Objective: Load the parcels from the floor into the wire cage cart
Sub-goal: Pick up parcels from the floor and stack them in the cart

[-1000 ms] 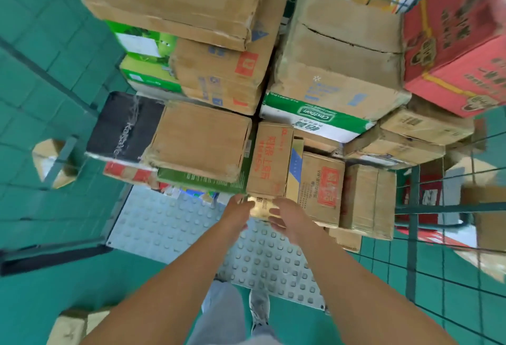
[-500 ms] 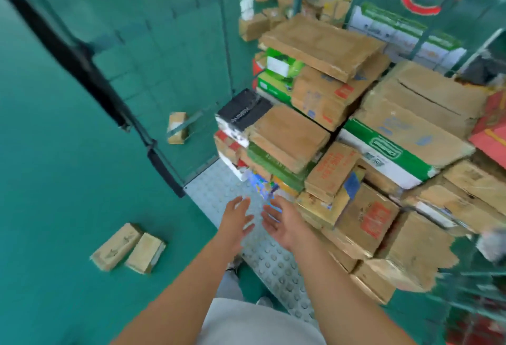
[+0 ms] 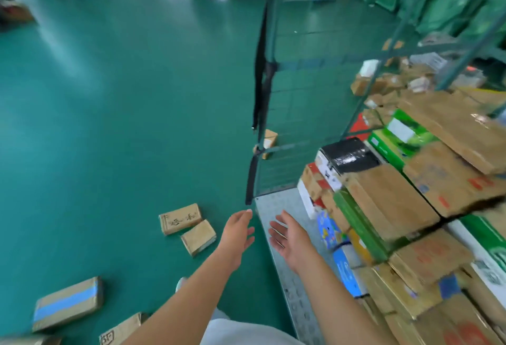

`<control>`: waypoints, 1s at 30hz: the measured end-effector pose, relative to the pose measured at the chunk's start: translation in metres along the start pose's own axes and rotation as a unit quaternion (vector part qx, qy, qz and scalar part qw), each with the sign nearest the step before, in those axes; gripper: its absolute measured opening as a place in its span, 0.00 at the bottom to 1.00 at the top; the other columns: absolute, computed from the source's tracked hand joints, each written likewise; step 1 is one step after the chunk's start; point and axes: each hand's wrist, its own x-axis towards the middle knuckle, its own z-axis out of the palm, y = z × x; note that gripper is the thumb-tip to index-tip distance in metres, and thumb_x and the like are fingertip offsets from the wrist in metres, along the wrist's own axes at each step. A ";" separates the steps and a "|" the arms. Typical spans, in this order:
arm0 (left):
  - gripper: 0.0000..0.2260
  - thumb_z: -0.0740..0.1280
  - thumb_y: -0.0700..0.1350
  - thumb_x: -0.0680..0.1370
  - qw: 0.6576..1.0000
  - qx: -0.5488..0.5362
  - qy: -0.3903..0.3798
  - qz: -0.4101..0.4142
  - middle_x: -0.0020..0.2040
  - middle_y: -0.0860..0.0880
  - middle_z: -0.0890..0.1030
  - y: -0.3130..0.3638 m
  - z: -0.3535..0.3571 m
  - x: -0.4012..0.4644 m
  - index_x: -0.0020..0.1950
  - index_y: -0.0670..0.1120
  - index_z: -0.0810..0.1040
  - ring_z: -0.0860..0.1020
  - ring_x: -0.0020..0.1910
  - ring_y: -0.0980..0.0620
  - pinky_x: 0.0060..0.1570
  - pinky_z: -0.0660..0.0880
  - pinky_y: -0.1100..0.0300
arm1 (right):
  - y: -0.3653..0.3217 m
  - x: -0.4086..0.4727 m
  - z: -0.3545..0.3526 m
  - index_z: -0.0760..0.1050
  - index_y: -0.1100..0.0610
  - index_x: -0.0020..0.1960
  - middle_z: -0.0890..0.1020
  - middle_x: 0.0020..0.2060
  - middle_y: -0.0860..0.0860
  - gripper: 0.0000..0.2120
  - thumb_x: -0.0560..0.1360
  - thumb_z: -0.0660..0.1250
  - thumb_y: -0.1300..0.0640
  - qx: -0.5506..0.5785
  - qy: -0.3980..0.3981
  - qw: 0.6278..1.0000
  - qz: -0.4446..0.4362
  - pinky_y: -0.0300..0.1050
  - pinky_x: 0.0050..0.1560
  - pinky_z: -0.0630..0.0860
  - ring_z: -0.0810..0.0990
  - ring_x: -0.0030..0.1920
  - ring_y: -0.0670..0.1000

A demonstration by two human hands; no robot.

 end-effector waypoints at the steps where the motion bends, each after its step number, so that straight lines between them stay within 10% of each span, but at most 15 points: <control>1: 0.10 0.65 0.54 0.84 1.000 -0.012 0.008 0.003 0.63 0.53 0.78 0.008 -0.017 0.006 0.63 0.52 0.74 0.79 0.58 0.52 0.53 0.77 0.57 | 0.002 0.004 0.019 0.79 0.56 0.59 0.85 0.53 0.54 0.15 0.82 0.66 0.46 -0.015 -0.008 1.000 -0.002 0.47 0.50 0.78 0.83 0.50 0.52; 16: 0.10 0.64 0.55 0.84 0.992 -0.092 0.078 0.023 0.61 0.51 0.80 0.176 -0.255 0.129 0.60 0.50 0.77 0.80 0.59 0.52 0.60 0.78 0.53 | -0.001 0.084 0.331 0.80 0.56 0.59 0.86 0.53 0.53 0.19 0.82 0.64 0.41 -0.062 -0.029 0.998 -0.012 0.48 0.57 0.79 0.83 0.55 0.52; 30: 0.11 0.65 0.54 0.84 0.993 -0.083 0.088 -0.009 0.60 0.50 0.81 0.264 -0.299 0.251 0.60 0.49 0.77 0.80 0.58 0.51 0.62 0.76 0.51 | -0.056 0.197 0.445 0.80 0.54 0.59 0.85 0.54 0.52 0.20 0.82 0.63 0.39 -0.084 -0.022 0.996 -0.012 0.48 0.59 0.78 0.83 0.57 0.51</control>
